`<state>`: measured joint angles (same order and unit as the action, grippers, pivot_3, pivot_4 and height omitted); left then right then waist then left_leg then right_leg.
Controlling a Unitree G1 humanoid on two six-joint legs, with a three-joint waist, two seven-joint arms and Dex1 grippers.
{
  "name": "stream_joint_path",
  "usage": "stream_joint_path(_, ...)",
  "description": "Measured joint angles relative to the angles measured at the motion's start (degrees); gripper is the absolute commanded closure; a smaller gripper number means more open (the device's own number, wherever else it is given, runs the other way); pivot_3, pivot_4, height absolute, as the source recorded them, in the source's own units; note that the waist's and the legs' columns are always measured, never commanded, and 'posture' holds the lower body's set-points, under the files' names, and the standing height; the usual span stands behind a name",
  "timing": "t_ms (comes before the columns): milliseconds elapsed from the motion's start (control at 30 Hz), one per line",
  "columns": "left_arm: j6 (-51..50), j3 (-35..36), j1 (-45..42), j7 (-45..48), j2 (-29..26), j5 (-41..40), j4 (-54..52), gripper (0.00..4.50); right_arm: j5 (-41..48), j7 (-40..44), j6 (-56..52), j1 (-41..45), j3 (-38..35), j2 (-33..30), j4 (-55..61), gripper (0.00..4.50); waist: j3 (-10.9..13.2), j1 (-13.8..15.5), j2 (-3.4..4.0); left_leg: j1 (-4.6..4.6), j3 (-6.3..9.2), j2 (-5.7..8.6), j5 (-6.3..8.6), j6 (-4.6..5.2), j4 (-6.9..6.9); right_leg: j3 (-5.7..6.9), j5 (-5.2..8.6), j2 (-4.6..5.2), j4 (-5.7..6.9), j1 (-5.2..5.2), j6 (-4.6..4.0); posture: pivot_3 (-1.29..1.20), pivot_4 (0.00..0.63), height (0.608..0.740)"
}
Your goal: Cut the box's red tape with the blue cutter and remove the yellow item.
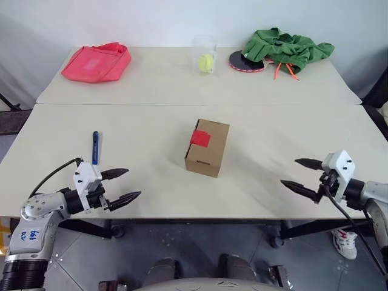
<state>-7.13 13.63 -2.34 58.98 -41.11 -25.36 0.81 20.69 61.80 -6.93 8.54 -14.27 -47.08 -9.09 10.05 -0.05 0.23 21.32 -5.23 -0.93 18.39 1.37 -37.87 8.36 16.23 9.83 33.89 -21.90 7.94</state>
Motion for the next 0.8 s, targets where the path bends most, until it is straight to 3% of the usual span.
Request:
stream_joint_path(333,-3.5,-0.1,-1.0,-2.0,-0.3,0.0,-0.3,0.02,0.4,-2.1,-3.0,-0.4,-0.1,0.0,3.3,0.0,0.0,0.1,0.0,0.0,0.0,0.0,0.0,0.0,0.0,-0.01,0.0,0.0,0.01,-0.01,0.0,0.0,0.15,0.74)
stream_joint_path(667,-4.3,-1.7,-12.0,-3.8,0.1,1.1,0.6,0.02,1.1,-10.6,-13.0,-0.9,-2.1,0.1,16.9,0.0,0.0,0.1,0.0,0.01,-0.02,0.01,0.01,0.0,-0.02,-0.03,0.0,0.0,0.05,-0.04,0.01,0.0,0.15,0.74)
stream_joint_path(800,-2.7,-4.0,-15.5,-2.6,1.1,2.2,4.7,0.87,1.5,-13.3,-14.6,-1.0,-1.9,2.1,21.6,0.92,0.0,0.1,-0.01,0.02,-0.03,0.09,0.01,-0.01,-0.02,-0.03,-0.01,-0.04,0.03,-0.04,0.02,0.0,0.15,0.74)
